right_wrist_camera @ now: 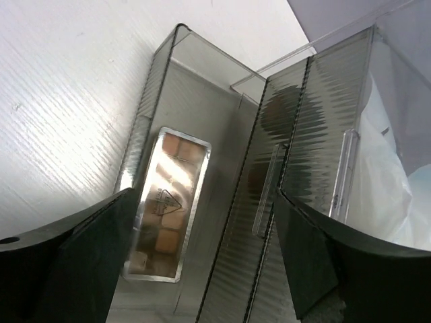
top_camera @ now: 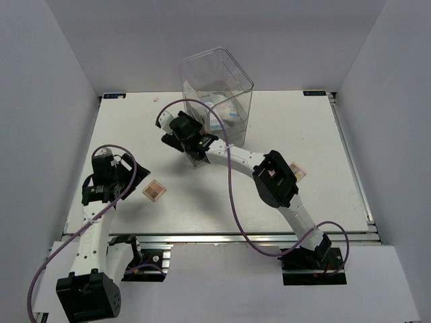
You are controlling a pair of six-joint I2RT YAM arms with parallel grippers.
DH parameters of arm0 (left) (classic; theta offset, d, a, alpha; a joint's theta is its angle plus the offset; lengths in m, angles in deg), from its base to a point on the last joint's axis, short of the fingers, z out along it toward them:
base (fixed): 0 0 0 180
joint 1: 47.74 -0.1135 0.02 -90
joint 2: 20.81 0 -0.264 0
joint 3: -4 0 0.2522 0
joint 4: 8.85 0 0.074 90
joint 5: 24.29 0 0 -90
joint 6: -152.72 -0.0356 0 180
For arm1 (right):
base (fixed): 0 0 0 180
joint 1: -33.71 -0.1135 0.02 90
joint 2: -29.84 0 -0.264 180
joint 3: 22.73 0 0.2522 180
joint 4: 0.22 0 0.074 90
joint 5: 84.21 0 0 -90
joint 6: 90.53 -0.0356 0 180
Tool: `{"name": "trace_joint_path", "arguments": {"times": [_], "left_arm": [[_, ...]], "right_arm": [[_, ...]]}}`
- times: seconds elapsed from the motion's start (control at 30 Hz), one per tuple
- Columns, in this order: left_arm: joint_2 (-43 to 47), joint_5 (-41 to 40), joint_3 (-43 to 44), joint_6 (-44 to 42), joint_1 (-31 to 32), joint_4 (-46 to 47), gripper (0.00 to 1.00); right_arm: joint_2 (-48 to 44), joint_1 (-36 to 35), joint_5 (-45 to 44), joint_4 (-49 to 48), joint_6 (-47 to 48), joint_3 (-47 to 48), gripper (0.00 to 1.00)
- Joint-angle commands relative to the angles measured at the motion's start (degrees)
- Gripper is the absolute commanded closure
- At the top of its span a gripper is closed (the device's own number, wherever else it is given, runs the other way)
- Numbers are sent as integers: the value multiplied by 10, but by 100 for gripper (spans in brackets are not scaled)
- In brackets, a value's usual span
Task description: Organize the makeup
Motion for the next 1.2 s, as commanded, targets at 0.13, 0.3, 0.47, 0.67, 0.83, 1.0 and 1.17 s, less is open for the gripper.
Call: {"name": "trace_joint_path", "arguments": {"times": [0.13,0.3,0.47,0.67,0.83,1.0,1.17], "left_arm": [[-7,19,6,46,5,-69,11],[-40,-8,22,76,32,-114,17],[-106,-71,41,129,146,-122,16],[-225,-163,93,138,206,-150,8],[-256,-192,102,139,206,-134,4],[-290,-201,88,147,206,-85,3],[-332,-216,103,143,206,-50,2]], "right_arm": [[-29,2,15,-32,-14,0,12],[-128,23,316,84,-3,-26,12],[-255,50,460,70,-37,-137,16],[-363,64,472,37,-68,-247,11],[-412,86,474,32,-98,-286,11],[-449,103,553,26,-86,-324,11],[-487,104,633,10,-70,-359,11]]}}
